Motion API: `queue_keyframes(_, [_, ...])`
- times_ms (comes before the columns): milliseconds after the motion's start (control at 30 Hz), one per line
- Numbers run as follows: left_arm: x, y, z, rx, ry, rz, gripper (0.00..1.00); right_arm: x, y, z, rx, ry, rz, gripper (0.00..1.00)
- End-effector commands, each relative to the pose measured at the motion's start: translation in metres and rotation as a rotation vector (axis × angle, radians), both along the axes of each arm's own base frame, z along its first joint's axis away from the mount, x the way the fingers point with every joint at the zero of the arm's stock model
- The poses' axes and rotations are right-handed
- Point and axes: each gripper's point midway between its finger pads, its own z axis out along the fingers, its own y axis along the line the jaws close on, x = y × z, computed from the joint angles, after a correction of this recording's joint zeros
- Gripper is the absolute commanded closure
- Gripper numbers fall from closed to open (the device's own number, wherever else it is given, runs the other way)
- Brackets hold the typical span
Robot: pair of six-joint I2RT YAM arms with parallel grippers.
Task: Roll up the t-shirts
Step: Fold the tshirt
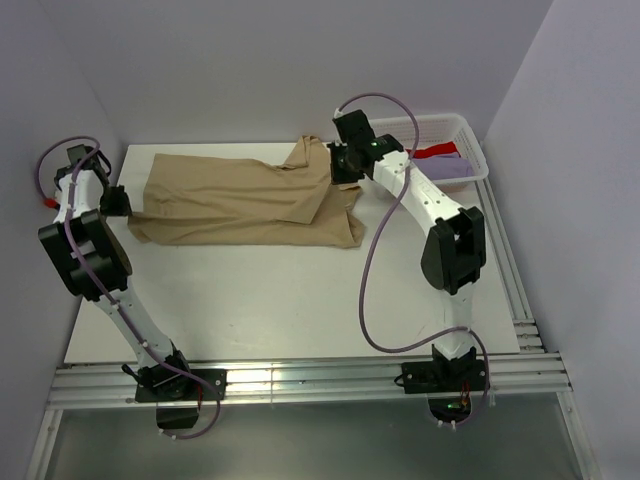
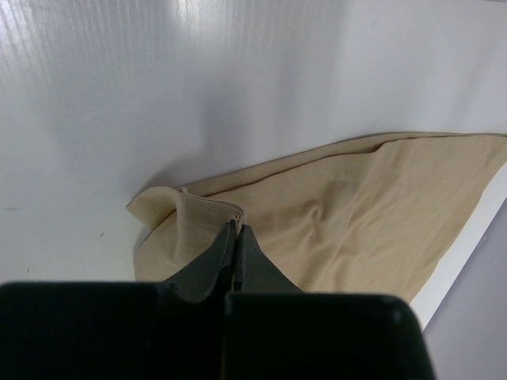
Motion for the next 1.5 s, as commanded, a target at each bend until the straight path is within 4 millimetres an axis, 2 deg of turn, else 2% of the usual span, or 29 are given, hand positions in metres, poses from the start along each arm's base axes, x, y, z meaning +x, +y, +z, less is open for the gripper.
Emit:
queue_keyframes(0, [0.016,0.008,0.010,0.015,-0.047,0.010,1.00,0.012,0.001,0.019,0.023,-0.040,0.014,1.00])
queue_keyframes(367, [0.021,0.009,-0.003,0.004,-0.039,0.018,1.00,0.033,0.008,0.010,0.040,-0.035,0.004,1.00])
queue_keyframes(667, [0.029,0.012,-0.015,-0.002,-0.036,0.013,1.00,0.058,0.006,-0.012,0.088,-0.022,-0.032,1.00])
queue_keyframes(800, [0.030,0.014,-0.015,-0.008,-0.048,0.026,1.00,0.064,0.000,-0.018,0.096,-0.010,-0.052,1.00])
queue_keyframes(1133, [0.028,0.012,0.004,-0.002,-0.081,0.020,1.00,0.050,-0.011,-0.015,0.102,-0.006,-0.054,1.00])
queue_keyframes(1300, [0.019,0.009,0.007,-0.010,-0.081,0.017,1.00,0.041,-0.019,-0.005,0.089,-0.021,-0.065,1.00])
queue_keyframes(1467, [0.010,0.012,0.013,-0.011,-0.082,0.021,1.00,0.033,-0.026,-0.007,0.083,-0.012,-0.080,1.00])
